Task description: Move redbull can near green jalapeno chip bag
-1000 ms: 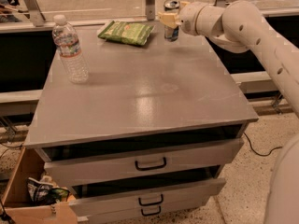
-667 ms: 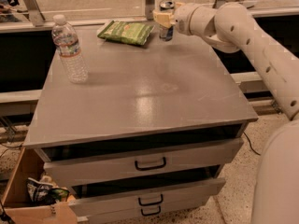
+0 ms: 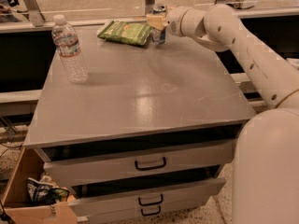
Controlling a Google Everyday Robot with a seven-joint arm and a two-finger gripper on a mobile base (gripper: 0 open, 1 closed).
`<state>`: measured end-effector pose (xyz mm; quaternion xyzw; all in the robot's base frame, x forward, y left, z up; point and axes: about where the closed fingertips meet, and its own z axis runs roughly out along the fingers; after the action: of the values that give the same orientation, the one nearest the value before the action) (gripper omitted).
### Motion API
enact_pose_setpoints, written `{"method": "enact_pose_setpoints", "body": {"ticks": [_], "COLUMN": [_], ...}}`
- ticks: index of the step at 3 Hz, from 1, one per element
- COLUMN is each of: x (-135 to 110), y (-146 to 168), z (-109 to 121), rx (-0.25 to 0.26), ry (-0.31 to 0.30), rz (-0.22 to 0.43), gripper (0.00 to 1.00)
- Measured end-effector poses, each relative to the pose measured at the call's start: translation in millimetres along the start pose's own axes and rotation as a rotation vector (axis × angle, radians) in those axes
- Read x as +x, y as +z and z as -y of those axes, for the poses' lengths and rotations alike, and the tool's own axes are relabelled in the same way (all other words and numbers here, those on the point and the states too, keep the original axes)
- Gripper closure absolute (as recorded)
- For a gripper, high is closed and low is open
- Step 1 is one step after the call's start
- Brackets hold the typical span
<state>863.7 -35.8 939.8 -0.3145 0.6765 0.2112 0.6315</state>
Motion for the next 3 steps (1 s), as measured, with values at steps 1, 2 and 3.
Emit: {"method": "enact_pose_setpoints", "body": {"ticks": [1,2,3], "x": [7.7,11.5,12.2], "y": [9.1,12.5,15.7], "z": [-1.2,-1.5,-3.5], "rx": [-0.005,-0.007,-0.012], "ry": [0.036,0.085,0.118], "rz": [0.002,0.028,0.045], "gripper": [0.35,0.12,0.00]}}
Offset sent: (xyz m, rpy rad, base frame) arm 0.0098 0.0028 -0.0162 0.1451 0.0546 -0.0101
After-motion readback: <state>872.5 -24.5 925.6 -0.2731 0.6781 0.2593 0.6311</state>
